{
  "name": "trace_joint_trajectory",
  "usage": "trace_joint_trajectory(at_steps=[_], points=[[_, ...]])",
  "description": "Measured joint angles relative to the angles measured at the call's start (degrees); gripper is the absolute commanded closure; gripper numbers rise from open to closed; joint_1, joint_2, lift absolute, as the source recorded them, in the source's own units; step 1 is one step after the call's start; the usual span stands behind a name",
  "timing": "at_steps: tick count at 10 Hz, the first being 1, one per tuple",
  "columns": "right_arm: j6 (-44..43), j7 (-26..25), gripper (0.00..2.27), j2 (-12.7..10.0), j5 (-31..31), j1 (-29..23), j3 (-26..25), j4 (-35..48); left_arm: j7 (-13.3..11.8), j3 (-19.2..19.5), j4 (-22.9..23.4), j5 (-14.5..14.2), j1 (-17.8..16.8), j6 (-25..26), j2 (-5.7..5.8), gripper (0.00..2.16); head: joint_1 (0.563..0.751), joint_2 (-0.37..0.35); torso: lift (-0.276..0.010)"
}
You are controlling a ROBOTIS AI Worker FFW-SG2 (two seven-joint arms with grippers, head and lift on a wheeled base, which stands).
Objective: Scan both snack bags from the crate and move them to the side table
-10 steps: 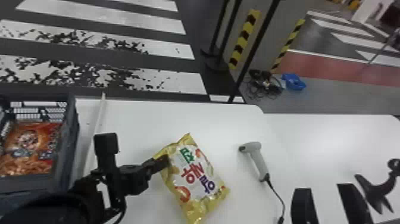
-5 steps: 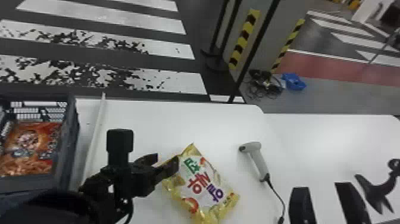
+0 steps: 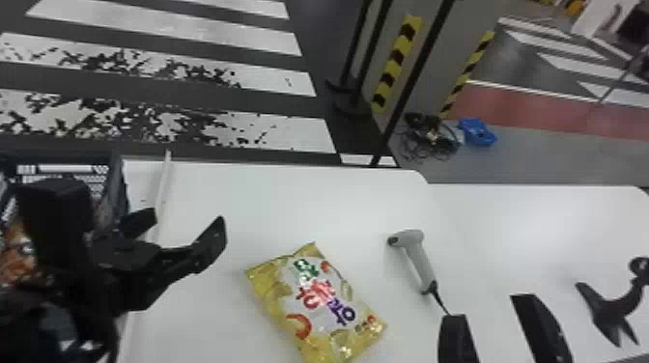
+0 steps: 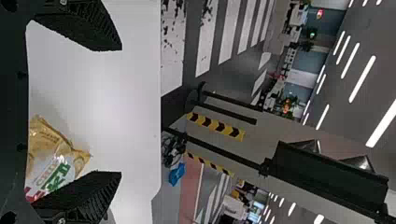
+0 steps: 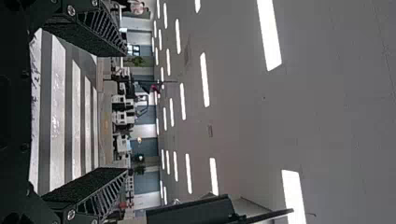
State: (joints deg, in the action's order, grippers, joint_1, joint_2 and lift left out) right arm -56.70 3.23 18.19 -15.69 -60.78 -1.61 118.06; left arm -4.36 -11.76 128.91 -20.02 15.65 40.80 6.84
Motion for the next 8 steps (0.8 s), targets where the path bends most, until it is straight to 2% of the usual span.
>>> trace_joint_trajectory(at_steps=[1, 3, 4, 5, 6, 7, 8], points=[[1.4, 2.5, 0.12, 0.0, -0.3, 0.4, 0.1, -0.3, 0.0, 3.3, 4.5, 0.0, 3.9, -0.2, 1.43, 0.03, 0.695, -0.312, -0.095], [4.7, 3.4, 0.12, 0.0, -0.3, 1.7, 1.2, -1.0, 0.3, 9.3, 11.8, 0.5, 11.5, -1.7, 4.39, 0.04, 0.695, -0.193, -0.095], [5.4, 3.4, 0.11, 0.0, -0.3, 2.3, 1.9, -1.5, 1.3, 12.0, 13.8, 1.0, 15.0, -4.6, 5.55, 0.04, 0.695, -0.137, -0.095], [5.6, 3.4, 0.1, 0.0, -0.3, 3.0, 2.5, -2.2, 3.3, 13.7, 14.2, 2.5, 18.8, -11.1, 6.55, 0.04, 0.695, -0.106, -0.095], [5.8, 3.4, 0.11, 0.0, -0.3, 3.8, 3.3, -3.0, 6.1, 14.4, 13.5, 5.3, 22.6, -20.2, 7.57, 0.08, 0.695, -0.05, -0.095], [6.5, 3.4, 0.11, 0.0, -0.3, 4.6, 3.9, -3.6, 7.9, 15.0, 11.6, 7.1, 25.8, -31.6, 8.32, 0.09, 0.695, -0.005, -0.095], [8.0, 3.4, 0.11, 0.0, -0.3, 5.5, 4.2, -4.1, 8.7, 16.1, 9.2, 7.7, 28.2, -42.8, 8.57, 0.14, 0.695, 0.032, -0.095]])
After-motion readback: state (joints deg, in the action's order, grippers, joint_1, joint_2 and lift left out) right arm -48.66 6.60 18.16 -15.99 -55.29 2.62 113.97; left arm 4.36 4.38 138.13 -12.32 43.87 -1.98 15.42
